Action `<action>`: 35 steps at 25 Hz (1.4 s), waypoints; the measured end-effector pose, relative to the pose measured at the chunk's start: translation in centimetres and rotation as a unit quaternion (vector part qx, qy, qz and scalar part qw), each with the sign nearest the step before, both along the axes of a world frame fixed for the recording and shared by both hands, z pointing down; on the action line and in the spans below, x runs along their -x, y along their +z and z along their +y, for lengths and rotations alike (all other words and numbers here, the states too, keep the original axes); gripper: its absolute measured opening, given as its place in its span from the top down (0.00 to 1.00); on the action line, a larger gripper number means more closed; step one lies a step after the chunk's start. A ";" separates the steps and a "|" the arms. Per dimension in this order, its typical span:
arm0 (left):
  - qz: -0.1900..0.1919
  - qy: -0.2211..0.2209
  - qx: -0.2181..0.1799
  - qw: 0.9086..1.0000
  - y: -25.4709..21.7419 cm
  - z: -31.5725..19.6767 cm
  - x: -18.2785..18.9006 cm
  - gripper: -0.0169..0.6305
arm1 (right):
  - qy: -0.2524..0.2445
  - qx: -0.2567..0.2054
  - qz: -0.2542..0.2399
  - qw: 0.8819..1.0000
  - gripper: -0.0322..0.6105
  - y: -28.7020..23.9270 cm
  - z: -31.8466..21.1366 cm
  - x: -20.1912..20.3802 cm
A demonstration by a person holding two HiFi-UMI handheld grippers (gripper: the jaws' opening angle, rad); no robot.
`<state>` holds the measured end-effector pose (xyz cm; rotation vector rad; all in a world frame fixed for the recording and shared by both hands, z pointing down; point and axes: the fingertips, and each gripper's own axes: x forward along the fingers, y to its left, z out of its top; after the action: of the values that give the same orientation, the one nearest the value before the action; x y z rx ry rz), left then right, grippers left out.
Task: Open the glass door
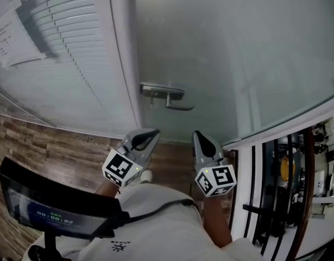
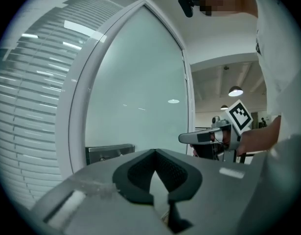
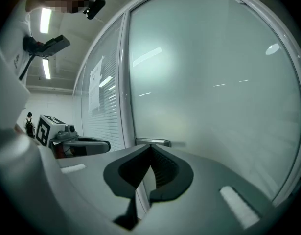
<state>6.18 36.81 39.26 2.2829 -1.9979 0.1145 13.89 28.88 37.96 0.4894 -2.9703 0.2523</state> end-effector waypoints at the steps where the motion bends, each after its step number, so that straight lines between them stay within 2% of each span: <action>1: 0.003 0.000 0.003 1.000 0.3 0.0 0.5 0.97 | 0.005 -0.003 0.004 1.000 0.94 0.2 -0.1 0.1; 7: 0.021 -0.012 -0.006 1.000 0.2 -0.2 3.2 0.97 | 0.010 -0.018 0.046 0.999 0.94 1.9 -0.3 1.9; 11: 0.026 -0.014 0.003 1.000 0.9 -0.5 3.9 0.97 | -0.010 -0.047 0.079 0.996 0.94 2.8 -0.5 3.9; 17: 0.026 -0.027 0.012 0.999 1.0 -1.9 4.2 0.97 | -0.040 -0.082 0.103 0.991 0.93 3.5 -2.9 6.6; 20: 0.027 -0.040 0.016 0.999 1.0 -2.4 4.4 0.97 | -0.053 -0.112 0.124 0.984 0.84 4.2 -4.1 7.5; 24: 0.022 -0.052 0.031 0.998 1.6 -2.9 4.3 0.97 | -0.076 -0.185 0.185 0.962 0.67 6.1 -5.3 8.6; 28: 0.021 -0.061 0.041 0.997 1.9 -3.5 4.4 0.97 | -0.106 -0.272 0.252 0.923 0.52 8.3 -6.0 9.8; 32: 0.026 -0.069 0.048 0.996 2.2 -3.7 5.0 0.97 | -0.107 -0.349 0.294 0.883 0.50 9.7 -6.8 11.2; 35: 0.027 -0.073 0.047 0.996 2.6 -3.7 5.3 0.97 | -0.105 -0.379 0.302 0.868 0.50 10.7 -6.9 12.0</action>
<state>0.88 33.08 41.91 2.0538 -2.0773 0.1288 1.92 21.99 48.68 0.2280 -2.3469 -0.9446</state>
